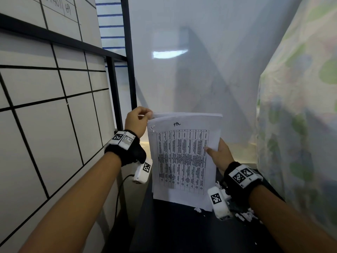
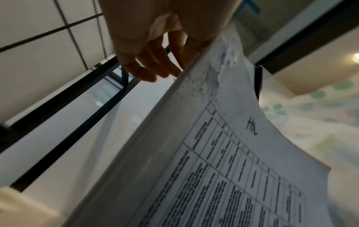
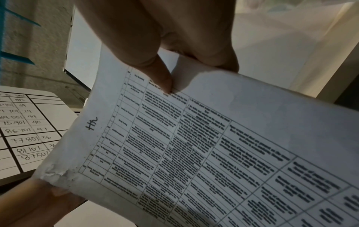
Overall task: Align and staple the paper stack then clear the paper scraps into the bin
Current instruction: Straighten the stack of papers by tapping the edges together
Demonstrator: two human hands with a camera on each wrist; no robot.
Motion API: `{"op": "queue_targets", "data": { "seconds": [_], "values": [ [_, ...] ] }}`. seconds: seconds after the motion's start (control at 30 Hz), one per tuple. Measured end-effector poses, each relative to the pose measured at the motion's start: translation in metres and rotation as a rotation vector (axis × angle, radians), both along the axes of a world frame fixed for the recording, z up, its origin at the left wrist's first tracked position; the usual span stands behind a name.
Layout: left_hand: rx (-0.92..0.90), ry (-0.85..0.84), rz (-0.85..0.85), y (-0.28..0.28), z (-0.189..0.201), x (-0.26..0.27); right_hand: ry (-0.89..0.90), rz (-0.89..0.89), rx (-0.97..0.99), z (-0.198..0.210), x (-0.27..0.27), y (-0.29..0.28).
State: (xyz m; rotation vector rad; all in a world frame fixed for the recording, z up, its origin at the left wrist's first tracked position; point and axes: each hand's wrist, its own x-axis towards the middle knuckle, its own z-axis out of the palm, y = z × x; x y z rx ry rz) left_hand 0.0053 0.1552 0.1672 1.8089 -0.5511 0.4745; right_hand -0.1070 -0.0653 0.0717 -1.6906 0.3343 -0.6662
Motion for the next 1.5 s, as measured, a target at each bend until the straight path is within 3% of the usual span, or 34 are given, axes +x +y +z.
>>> {"op": "queue_targets", "data": {
  "seconds": [0.1,0.2,0.27,0.33,0.4,0.43,0.57,0.67,0.77,0.9,1.07,1.27,1.5],
  "values": [
    [-0.198,0.173,-0.041,-0.001,-0.008,0.002,0.007,-0.008,0.017,0.000,0.000,-0.002],
    [-0.430,0.439,-0.298,0.001,-0.023,-0.007,0.011,-0.022,0.023,-0.001,0.001,-0.005],
    [-0.417,0.516,-0.482,0.005,-0.045,-0.009,0.011,-0.020,0.024,-0.001,0.003,-0.006],
    [-0.166,0.432,-0.512,0.004,-0.071,-0.007,0.009,-0.018,0.031,0.001,0.003,-0.006],
    [0.128,0.292,-0.415,0.000,-0.086,-0.009,0.002,-0.004,0.027,0.002,0.003,-0.005],
    [0.158,0.281,-0.334,-0.004,-0.087,-0.008,-0.005,0.007,0.015,0.004,0.003,-0.005],
    [-0.097,0.220,-0.188,-0.011,-0.068,-0.008,-0.045,0.030,-0.097,0.015,0.000,-0.001],
    [-0.190,0.143,-0.184,-0.015,-0.055,-0.021,-0.095,0.020,-0.100,0.023,0.000,0.004],
    [-0.229,0.156,-0.177,-0.016,-0.068,-0.033,-0.096,-0.009,-0.070,0.013,0.001,0.011],
    [-0.167,0.156,-0.175,-0.016,-0.088,-0.043,-0.082,-0.038,-0.026,0.003,0.000,0.017],
    [-0.213,0.180,-0.180,-0.014,-0.080,-0.042,-0.119,-0.038,0.006,0.010,-0.001,0.016],
    [-0.159,0.279,-0.190,-0.009,-0.108,-0.053,0.023,-0.025,-0.007,-0.011,-0.002,0.012],
    [-0.114,0.163,-0.196,-0.008,-0.061,-0.052,0.112,-0.002,-0.135,-0.005,-0.006,0.005]
  ]
}}
